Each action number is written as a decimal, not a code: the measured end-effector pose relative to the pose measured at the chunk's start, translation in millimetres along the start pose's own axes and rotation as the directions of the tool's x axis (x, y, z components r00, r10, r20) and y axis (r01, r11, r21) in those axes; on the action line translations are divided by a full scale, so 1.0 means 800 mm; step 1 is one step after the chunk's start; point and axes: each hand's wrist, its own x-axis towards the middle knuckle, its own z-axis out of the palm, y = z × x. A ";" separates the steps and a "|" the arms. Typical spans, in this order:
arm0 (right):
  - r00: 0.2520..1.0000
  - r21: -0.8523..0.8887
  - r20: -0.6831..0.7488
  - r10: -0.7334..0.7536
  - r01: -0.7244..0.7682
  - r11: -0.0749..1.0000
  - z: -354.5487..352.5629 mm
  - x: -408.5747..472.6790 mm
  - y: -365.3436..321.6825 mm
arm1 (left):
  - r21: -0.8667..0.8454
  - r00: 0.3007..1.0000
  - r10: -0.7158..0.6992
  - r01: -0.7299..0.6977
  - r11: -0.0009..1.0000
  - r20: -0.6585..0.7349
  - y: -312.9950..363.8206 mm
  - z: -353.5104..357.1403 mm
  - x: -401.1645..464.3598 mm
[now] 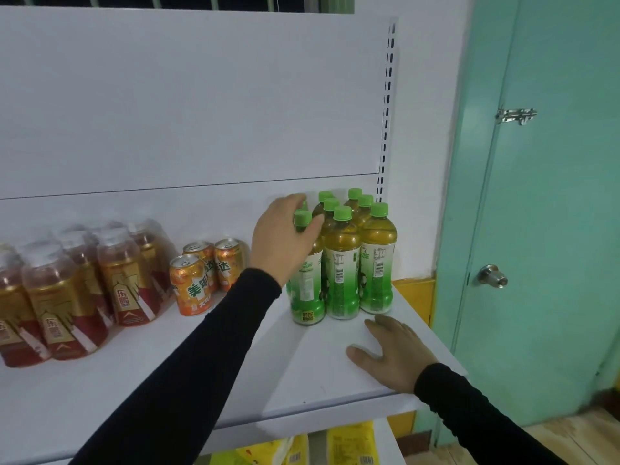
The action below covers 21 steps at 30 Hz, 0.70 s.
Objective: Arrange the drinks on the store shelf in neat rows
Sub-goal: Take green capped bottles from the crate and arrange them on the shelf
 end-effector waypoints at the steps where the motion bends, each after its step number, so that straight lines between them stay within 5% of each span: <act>1: 1.000 0.034 -0.001 0.003 -0.003 0.999 -0.001 0.001 0.000 | 0.032 0.998 0.041 -0.042 0.999 0.046 0.009 0.002 0.011; 9: 0.988 0.189 -0.153 -0.027 0.056 0.980 -0.030 0.003 -0.001 | 0.312 0.897 0.041 -0.196 0.930 0.439 0.029 0.044 0.073; 21: 0.936 0.429 -0.351 -0.025 0.184 0.885 -0.036 0.011 -0.010 | 0.175 0.932 0.067 -0.136 0.975 0.355 0.049 0.013 0.061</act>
